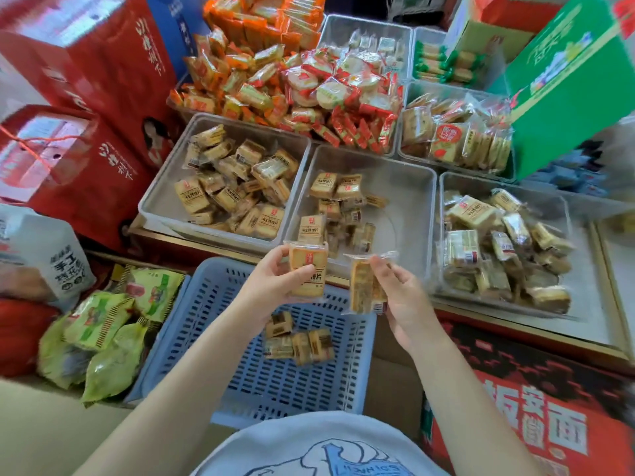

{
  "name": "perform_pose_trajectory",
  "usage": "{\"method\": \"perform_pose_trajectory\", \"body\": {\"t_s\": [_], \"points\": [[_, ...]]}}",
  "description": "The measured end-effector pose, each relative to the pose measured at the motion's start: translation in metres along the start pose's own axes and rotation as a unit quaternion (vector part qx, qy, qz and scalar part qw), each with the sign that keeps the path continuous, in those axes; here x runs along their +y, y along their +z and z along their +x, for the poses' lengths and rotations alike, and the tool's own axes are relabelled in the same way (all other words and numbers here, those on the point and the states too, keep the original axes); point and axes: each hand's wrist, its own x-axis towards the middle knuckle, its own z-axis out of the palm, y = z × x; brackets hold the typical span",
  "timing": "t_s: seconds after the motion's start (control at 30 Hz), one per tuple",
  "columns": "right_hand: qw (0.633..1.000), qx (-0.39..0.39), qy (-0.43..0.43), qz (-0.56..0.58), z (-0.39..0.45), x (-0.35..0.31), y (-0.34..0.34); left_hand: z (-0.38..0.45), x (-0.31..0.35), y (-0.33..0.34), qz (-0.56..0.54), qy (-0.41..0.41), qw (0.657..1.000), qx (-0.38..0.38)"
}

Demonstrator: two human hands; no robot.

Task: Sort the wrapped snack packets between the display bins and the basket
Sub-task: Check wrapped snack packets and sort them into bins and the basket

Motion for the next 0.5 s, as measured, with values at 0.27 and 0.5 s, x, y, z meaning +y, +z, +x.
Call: {"method": "perform_pose_trajectory", "body": {"t_s": [0.27,0.5], "points": [[0.999,-0.021,0.016,0.021,-0.023,0.020,0.014,-0.025,-0.017,0.027,0.045,-0.038,0.998,-0.015],[0.994,-0.060,0.016,0.093,-0.025,0.015,0.013,-0.035,-0.007,0.043,0.004,-0.075,0.997,0.013]]}}
